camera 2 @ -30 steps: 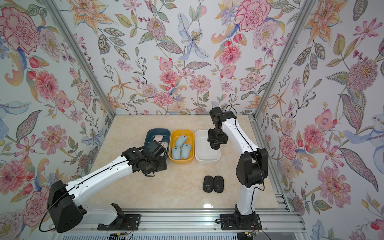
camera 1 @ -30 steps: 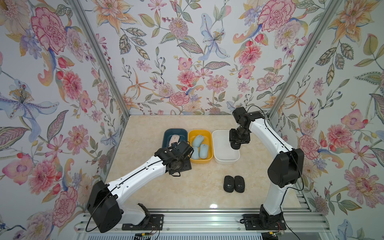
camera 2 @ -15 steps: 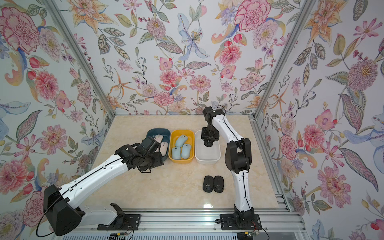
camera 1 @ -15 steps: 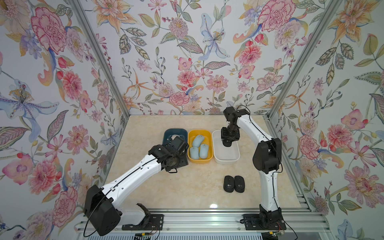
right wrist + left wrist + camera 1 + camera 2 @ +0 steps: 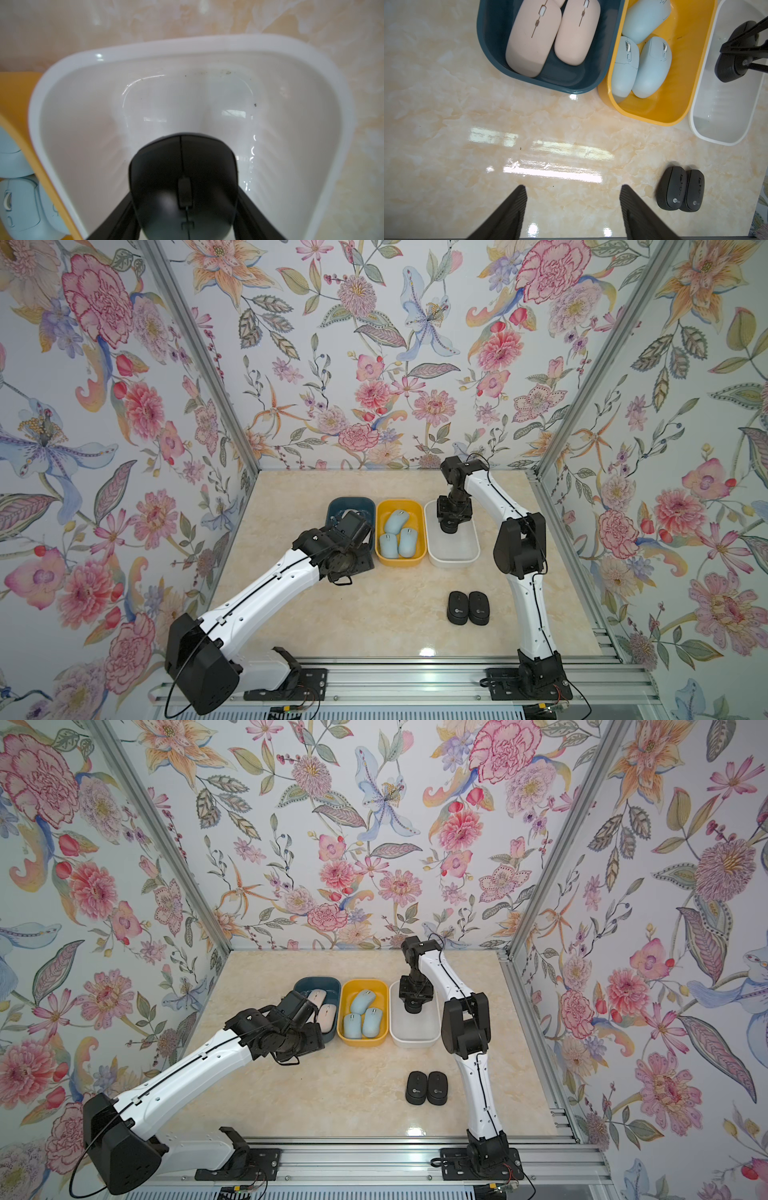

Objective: Place the mice by color into the storage box
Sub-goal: Place the mouse in the storage box.

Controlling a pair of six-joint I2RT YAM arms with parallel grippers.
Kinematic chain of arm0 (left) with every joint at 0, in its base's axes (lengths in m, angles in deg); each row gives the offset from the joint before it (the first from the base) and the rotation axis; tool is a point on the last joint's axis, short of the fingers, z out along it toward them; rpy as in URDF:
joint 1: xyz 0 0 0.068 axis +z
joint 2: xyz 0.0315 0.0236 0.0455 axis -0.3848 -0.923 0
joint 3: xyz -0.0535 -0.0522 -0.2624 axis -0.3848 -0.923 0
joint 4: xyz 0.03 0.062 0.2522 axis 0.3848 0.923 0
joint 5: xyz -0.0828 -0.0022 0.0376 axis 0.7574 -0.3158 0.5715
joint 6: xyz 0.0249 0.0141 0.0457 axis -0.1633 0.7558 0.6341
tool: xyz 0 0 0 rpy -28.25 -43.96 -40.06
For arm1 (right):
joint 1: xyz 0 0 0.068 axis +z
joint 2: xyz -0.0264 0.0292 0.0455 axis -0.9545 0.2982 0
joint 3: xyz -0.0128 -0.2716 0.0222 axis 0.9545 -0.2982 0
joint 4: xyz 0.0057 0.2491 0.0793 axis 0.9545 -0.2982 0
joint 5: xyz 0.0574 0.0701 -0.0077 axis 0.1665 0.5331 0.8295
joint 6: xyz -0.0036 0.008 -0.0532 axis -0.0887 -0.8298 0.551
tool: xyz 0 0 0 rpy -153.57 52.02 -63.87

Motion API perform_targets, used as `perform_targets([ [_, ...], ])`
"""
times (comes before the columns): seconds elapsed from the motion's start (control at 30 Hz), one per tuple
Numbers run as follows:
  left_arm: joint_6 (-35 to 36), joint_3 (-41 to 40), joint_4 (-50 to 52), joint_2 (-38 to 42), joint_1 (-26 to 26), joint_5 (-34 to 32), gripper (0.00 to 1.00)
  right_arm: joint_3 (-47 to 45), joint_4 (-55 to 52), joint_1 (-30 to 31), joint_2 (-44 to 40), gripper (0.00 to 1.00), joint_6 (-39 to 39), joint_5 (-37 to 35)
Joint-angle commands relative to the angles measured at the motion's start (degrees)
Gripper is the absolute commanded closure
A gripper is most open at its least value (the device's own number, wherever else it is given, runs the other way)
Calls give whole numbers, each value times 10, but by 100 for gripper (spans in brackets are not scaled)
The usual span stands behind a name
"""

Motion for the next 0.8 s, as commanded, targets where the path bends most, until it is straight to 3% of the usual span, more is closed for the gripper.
perform_targets([
  [0.0, 11, 15, 21, 17, 11, 4, 26, 26, -14, 0, 23, 43, 1, -7],
  [0.77, 22, 17, 42, 41, 21, 6, 24, 71, -4, 0, 92, 36, 2, -29],
])
